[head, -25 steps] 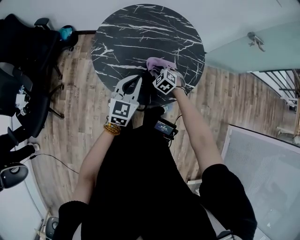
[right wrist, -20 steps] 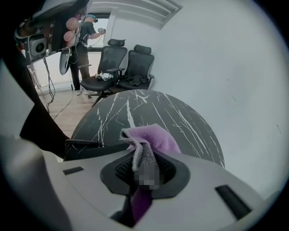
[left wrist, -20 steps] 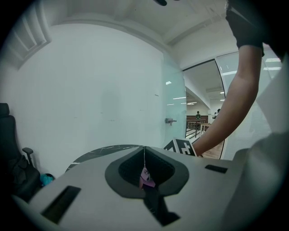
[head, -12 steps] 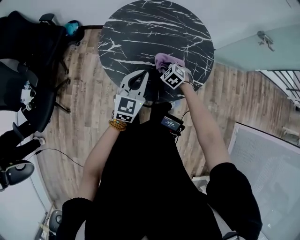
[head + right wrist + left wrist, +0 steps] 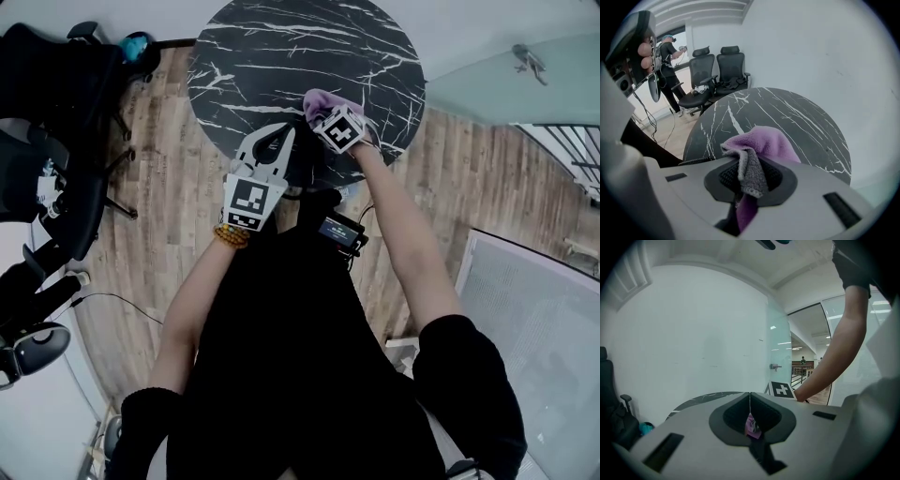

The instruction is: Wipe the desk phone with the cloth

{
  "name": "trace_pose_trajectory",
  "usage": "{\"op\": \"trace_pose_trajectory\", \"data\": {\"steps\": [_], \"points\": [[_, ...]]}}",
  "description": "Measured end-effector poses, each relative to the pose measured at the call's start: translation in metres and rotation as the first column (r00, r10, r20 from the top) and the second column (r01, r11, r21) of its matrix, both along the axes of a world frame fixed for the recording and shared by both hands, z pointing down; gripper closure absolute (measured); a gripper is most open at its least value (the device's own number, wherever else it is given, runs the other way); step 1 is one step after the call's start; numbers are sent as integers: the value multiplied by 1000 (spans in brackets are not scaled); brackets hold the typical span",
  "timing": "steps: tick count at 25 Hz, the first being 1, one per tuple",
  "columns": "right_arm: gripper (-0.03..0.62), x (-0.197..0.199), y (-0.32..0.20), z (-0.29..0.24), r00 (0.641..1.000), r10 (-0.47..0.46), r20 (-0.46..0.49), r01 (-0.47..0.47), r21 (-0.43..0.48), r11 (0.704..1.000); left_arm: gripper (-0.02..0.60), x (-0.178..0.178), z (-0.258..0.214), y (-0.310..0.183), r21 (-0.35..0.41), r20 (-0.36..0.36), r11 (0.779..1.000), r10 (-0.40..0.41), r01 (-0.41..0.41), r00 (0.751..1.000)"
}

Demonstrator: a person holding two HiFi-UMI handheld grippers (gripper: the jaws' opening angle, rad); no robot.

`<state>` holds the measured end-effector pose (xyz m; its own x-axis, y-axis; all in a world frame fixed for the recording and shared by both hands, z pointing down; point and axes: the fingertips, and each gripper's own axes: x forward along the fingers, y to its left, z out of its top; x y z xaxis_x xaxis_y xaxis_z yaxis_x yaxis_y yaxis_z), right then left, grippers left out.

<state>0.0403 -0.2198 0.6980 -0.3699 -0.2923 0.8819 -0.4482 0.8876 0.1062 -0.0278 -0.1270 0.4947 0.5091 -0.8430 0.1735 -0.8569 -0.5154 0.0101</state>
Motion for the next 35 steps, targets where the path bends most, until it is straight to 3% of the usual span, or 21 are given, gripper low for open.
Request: {"op": "trace_pose_trajectory", "data": {"steps": [15,35], "points": [[531,0,6,5,995,93,-42,-95,-69,993,563,0,3,0,-16,-6,1000,11,-11,1000],[531,-2,30,16,991,128,-25,-130,-101,986,563,-1,10,8,-30,7,999,30,-30,1000]]}}
